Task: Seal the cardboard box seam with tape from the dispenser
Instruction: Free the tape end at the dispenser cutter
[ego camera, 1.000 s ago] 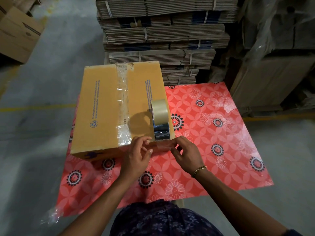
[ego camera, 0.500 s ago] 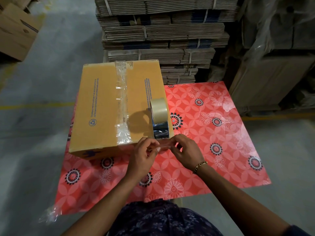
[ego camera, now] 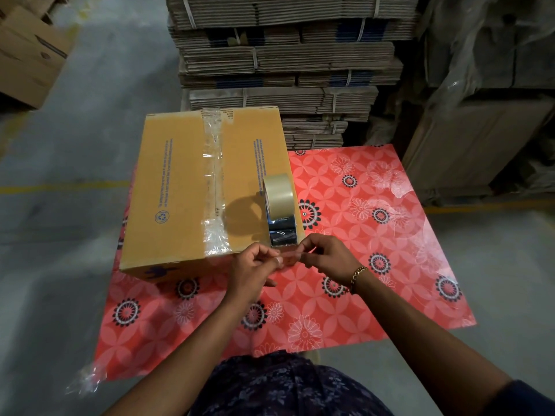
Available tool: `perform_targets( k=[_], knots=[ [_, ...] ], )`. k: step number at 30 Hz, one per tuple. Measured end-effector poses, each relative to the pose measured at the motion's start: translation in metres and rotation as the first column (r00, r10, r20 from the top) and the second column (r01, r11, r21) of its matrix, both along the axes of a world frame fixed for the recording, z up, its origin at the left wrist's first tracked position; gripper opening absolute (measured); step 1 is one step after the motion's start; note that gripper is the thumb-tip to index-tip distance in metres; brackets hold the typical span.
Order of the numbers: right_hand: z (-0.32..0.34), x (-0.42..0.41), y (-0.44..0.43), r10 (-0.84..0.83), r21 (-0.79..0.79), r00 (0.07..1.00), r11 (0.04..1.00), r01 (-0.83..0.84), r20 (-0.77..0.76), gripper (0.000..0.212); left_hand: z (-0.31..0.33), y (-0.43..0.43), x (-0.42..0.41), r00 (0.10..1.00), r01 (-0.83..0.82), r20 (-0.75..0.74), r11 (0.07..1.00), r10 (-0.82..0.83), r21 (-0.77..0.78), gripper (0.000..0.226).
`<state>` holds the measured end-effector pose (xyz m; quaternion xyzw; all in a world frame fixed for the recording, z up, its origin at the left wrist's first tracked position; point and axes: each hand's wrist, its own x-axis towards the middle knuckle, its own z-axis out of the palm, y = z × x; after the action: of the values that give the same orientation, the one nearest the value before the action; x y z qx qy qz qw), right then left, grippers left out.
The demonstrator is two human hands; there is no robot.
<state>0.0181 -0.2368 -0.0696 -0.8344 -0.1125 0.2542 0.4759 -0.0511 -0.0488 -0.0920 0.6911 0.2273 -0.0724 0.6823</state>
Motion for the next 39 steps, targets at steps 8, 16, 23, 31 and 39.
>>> perform_targets(
  k=[8,16,23,31,39],
  knots=[
    [-0.002,0.009,0.002,-0.063,-0.021,0.984,0.998,0.061,-0.168,0.012,0.007,-0.008,0.002,0.996,-0.080,-0.051,0.988,0.073,-0.135,0.011],
    [-0.008,-0.002,0.004,-0.167,0.105,0.955,0.975,0.197,-0.244,0.014,0.009,-0.019,0.005,0.980,-0.184,-0.106,0.967,0.167,-0.175,0.017],
    [-0.018,-0.029,0.019,-0.307,0.185,0.865,0.896,0.403,-0.398,0.037,0.006,-0.018,0.006,0.973,-0.223,-0.111,0.951,0.203,-0.214,0.030],
    [-0.020,-0.023,0.029,-0.387,0.234,0.857,0.848,0.476,-0.342,0.016,0.005,-0.020,0.005,0.979,-0.196,-0.094,0.955,0.179,-0.222,0.023],
    [-0.015,-0.023,0.026,-0.343,0.269,0.819,0.825,0.497,-0.460,0.014,0.007,-0.019,0.004,0.978,-0.192,-0.130,0.942,0.161,-0.277,0.022]
  ],
)
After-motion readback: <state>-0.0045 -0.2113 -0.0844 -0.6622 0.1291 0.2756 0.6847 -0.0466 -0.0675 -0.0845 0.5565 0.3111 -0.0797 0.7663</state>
